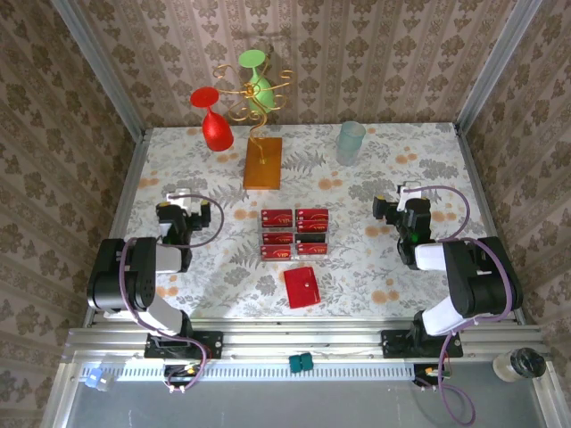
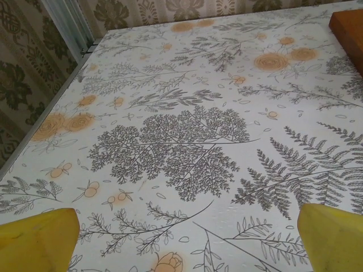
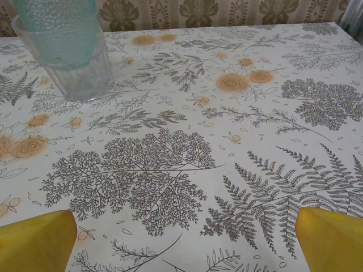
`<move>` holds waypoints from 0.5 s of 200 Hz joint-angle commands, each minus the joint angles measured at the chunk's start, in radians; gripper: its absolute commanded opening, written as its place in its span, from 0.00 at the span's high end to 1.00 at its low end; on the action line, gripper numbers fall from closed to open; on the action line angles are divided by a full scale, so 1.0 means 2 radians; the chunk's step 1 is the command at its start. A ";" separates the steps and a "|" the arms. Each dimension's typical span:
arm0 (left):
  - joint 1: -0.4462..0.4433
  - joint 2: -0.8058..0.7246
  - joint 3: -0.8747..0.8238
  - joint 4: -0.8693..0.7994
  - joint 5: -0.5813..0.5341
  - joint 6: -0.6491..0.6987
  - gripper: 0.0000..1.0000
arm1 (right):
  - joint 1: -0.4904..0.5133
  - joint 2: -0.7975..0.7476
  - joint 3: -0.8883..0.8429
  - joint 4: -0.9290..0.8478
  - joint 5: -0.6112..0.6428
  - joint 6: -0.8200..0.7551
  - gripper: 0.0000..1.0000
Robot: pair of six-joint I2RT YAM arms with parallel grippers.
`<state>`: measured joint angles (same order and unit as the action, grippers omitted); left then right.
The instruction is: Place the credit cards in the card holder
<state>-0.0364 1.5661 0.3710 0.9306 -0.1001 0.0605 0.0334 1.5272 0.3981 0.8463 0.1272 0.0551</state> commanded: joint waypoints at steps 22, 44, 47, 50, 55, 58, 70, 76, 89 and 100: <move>0.005 -0.005 0.009 -0.004 0.020 0.000 0.00 | 0.002 0.001 0.002 0.009 0.018 -0.004 0.00; 0.004 -0.005 0.009 -0.004 0.021 0.000 0.00 | 0.002 0.000 0.002 0.008 0.018 -0.004 0.00; 0.005 -0.005 0.009 -0.004 0.021 0.000 0.00 | 0.002 0.000 0.002 0.009 0.018 -0.003 0.00; 0.005 -0.005 0.009 -0.005 0.020 0.000 0.00 | 0.002 0.000 0.002 0.009 0.018 -0.003 0.00; 0.004 -0.005 0.009 -0.004 0.020 0.000 0.00 | 0.002 0.000 0.003 0.009 0.018 -0.003 0.00; 0.005 -0.005 0.009 -0.004 0.020 0.000 0.00 | 0.002 0.001 0.002 0.009 0.018 -0.003 0.00; 0.005 -0.005 0.009 -0.004 0.020 0.000 0.00 | 0.002 0.001 0.003 0.009 0.018 -0.003 0.00; 0.006 -0.005 0.009 -0.005 0.020 -0.001 0.00 | 0.002 0.001 0.002 0.008 0.018 -0.003 0.00; 0.006 -0.005 0.010 -0.005 0.019 -0.002 0.00 | 0.001 0.001 0.003 0.007 0.017 -0.003 0.00; 0.006 -0.004 0.011 -0.006 0.018 -0.001 0.00 | 0.001 0.002 0.003 0.006 0.016 -0.002 0.00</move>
<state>-0.0311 1.5661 0.3710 0.9195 -0.0738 0.0605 0.0334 1.5272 0.3981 0.8459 0.1272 0.0551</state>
